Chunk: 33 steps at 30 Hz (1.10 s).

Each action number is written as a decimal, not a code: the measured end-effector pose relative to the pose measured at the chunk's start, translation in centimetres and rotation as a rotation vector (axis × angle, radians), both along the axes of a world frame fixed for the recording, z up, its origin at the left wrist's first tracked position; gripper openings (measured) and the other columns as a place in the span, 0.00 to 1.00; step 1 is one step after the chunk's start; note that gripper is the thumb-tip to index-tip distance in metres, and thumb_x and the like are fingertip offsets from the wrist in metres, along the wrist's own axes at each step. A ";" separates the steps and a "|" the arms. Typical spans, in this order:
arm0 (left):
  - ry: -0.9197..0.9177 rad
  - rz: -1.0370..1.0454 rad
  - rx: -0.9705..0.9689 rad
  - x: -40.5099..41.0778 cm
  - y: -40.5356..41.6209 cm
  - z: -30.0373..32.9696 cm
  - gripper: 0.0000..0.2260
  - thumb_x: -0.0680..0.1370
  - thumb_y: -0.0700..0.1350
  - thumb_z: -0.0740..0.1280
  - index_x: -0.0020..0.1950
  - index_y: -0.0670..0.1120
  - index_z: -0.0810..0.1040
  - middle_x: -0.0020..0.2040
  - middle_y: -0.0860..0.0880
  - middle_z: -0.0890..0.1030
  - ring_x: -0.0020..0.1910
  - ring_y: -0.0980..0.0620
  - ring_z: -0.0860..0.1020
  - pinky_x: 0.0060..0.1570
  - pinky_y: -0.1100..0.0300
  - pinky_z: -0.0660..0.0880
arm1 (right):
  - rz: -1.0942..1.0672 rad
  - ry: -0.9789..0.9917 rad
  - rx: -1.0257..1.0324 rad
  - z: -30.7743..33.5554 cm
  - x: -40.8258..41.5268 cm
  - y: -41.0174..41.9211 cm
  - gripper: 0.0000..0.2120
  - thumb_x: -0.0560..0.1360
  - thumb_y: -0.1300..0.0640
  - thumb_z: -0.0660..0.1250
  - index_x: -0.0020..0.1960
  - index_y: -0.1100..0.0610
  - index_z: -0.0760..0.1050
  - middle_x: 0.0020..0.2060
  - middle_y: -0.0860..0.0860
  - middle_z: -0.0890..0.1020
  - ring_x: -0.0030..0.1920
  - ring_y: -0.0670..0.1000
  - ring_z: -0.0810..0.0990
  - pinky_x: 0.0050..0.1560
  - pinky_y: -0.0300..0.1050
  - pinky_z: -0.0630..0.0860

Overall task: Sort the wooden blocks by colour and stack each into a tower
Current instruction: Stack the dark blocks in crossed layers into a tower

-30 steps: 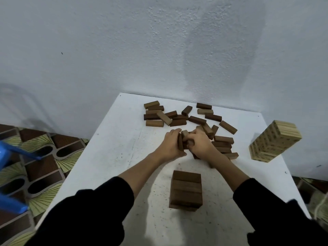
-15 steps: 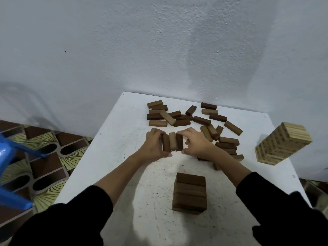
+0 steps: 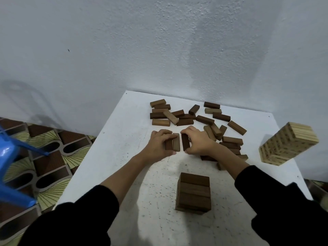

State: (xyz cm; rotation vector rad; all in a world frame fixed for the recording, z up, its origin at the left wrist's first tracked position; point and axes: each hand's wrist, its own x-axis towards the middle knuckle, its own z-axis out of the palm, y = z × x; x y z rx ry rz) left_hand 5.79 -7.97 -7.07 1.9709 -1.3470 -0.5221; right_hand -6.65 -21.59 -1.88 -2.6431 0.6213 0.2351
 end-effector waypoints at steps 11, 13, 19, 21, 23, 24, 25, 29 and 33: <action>0.103 -0.021 -0.054 -0.4 0.1 0.8 0.26 0.66 0.41 0.79 0.62 0.48 0.75 0.60 0.51 0.74 0.59 0.51 0.66 0.57 0.54 0.72 | 0.011 -0.051 0.118 -0.3 -0.1 0.9 0.36 0.68 0.56 0.75 0.71 0.55 0.61 0.64 0.52 0.67 0.52 0.44 0.66 0.44 0.29 0.66; 0.105 -0.025 -0.050 -0.4 0.1 0.9 0.27 0.66 0.42 0.79 0.62 0.47 0.75 0.60 0.51 0.75 0.59 0.51 0.67 0.56 0.56 0.73 | 0.000 -0.063 0.129 -0.4 -0.3 1.1 0.39 0.69 0.56 0.75 0.73 0.55 0.58 0.67 0.52 0.66 0.56 0.46 0.67 0.51 0.34 0.67; 0.079 -0.043 -0.016 -0.4 0.2 0.8 0.27 0.65 0.46 0.79 0.61 0.49 0.74 0.59 0.53 0.73 0.57 0.55 0.67 0.49 0.68 0.70 | -0.031 -0.095 0.153 -0.8 -0.5 1.6 0.41 0.68 0.55 0.76 0.74 0.55 0.57 0.68 0.52 0.66 0.64 0.51 0.67 0.63 0.44 0.69; 0.065 -0.066 -0.001 -0.2 0.3 0.6 0.28 0.65 0.47 0.79 0.61 0.50 0.73 0.60 0.53 0.72 0.57 0.55 0.66 0.50 0.71 0.68 | -0.032 -0.094 0.155 -0.9 -0.4 1.5 0.42 0.68 0.55 0.76 0.74 0.55 0.56 0.68 0.52 0.66 0.63 0.51 0.67 0.62 0.44 0.69; 0.064 -0.065 0.013 -0.1 0.3 0.5 0.30 0.65 0.47 0.80 0.62 0.51 0.71 0.60 0.54 0.71 0.57 0.56 0.66 0.50 0.73 0.66 | -0.049 -0.087 0.170 -1.0 -0.3 1.5 0.44 0.67 0.55 0.76 0.75 0.54 0.54 0.68 0.51 0.66 0.63 0.50 0.67 0.62 0.44 0.69; 0.075 -0.052 0.017 -0.1 0.3 0.5 0.31 0.65 0.46 0.79 0.63 0.51 0.70 0.60 0.54 0.71 0.57 0.56 0.67 0.49 0.73 0.66 | -0.057 -0.084 0.180 -1.0 -0.3 1.5 0.45 0.67 0.55 0.76 0.75 0.53 0.53 0.68 0.51 0.66 0.64 0.50 0.67 0.63 0.44 0.69; 0.089 -0.037 0.018 -0.1 0.2 0.6 0.32 0.65 0.45 0.79 0.65 0.50 0.69 0.60 0.54 0.71 0.57 0.57 0.67 0.48 0.74 0.66 | -0.062 -0.084 0.189 -1.0 -0.2 1.5 0.46 0.67 0.55 0.76 0.76 0.52 0.53 0.68 0.51 0.66 0.65 0.50 0.67 0.64 0.45 0.68; 0.138 -0.004 0.018 -0.3 0.3 0.7 0.36 0.65 0.44 0.79 0.69 0.50 0.65 0.62 0.52 0.71 0.57 0.56 0.68 0.47 0.77 0.65 | -0.074 -0.088 0.212 -1.1 -0.2 1.6 0.46 0.67 0.56 0.76 0.76 0.52 0.53 0.68 0.51 0.67 0.65 0.52 0.67 0.66 0.47 0.68; 0.140 -0.009 0.004 -0.6 0.7 1.5 0.37 0.64 0.44 0.80 0.69 0.52 0.65 0.58 0.54 0.71 0.56 0.56 0.68 0.46 0.76 0.65 | -0.056 -0.110 0.222 -0.2 -0.5 1.9 0.46 0.66 0.57 0.76 0.75 0.52 0.53 0.66 0.51 0.69 0.61 0.50 0.69 0.61 0.45 0.70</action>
